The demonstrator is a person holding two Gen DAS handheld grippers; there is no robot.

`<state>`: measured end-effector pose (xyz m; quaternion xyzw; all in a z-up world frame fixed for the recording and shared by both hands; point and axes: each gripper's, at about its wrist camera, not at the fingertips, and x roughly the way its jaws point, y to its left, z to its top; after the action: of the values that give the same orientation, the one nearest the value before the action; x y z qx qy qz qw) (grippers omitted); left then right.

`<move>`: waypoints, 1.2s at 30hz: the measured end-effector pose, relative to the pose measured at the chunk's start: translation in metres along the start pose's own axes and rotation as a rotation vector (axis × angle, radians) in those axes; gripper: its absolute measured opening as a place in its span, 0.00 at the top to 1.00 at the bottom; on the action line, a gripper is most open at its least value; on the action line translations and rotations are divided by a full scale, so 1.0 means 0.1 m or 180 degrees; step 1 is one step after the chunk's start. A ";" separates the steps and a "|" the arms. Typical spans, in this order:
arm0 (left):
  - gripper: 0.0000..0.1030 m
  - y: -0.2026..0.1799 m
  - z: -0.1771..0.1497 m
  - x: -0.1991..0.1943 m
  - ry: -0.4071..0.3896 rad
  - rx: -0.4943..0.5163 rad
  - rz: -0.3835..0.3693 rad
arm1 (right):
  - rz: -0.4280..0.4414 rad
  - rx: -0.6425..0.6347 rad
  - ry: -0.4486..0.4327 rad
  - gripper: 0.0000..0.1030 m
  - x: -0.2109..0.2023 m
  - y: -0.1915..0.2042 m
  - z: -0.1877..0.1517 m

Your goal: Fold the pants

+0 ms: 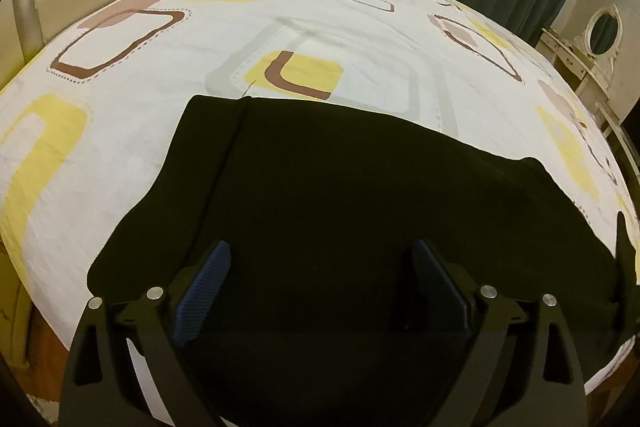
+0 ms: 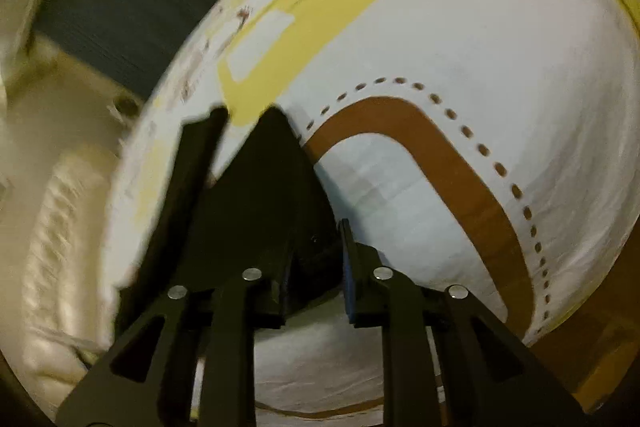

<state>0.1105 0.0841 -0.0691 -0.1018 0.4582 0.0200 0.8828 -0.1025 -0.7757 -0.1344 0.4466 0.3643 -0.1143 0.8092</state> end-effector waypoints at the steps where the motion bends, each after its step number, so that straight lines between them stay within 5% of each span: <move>1: 0.10 0.00 0.00 0.00 -0.0006 0.0012 0.0001 | -0.0175 0.0080 -0.0120 0.80 -0.10 -0.02 0.04; 4: 0.10 0.00 -0.02 0.00 -0.0035 0.0026 -0.0021 | -0.0653 -0.0066 -0.0401 0.78 -0.32 0.24 0.13; 7: 0.10 0.00 -0.04 0.00 -0.0060 0.0031 -0.0025 | -0.0618 -0.0427 -0.0407 0.72 -0.23 0.84 0.19; 10: 0.09 0.00 -0.05 0.00 -0.0078 0.0018 -0.0031 | -0.0515 -0.0712 -0.0289 0.54 0.15 1.58 0.20; 14: 0.09 0.00 -0.05 0.00 -0.0075 0.0046 -0.0045 | -0.0578 -0.0962 0.0020 0.53 0.97 2.43 0.27; 20: 0.09 0.01 -0.07 -0.01 -0.0082 0.0076 -0.0055 | -0.1439 -0.1003 0.0213 0.49 1.95 2.98 0.33; 25: 0.08 0.01 -0.06 0.00 -0.0079 0.0070 -0.0054 | -0.2159 -0.1065 0.0340 0.39 2.27 2.92 0.25; 28: 0.08 0.01 -0.06 0.00 -0.0076 0.0067 -0.0062 | -0.2219 -0.1045 0.0366 0.47 2.31 2.84 0.24; 30: 0.08 0.00 -0.07 0.00 -0.0078 0.0065 -0.0058 | -0.2188 -0.1082 0.0391 0.77 2.30 2.87 0.26; 32: 0.08 0.01 -0.07 0.00 -0.0077 0.0065 -0.0057 | -0.2018 -0.1003 0.0391 0.92 2.25 2.94 0.31; 36: 0.08 0.01 -0.07 0.01 -0.0077 0.0070 -0.0069 | -0.1331 -0.1013 0.0202 0.94 1.94 3.27 0.41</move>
<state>0.1056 0.0836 -0.0738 -0.0968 0.4465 0.0066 0.8895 0.2220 -0.5928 -0.0459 0.2322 0.4873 -0.2062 0.8162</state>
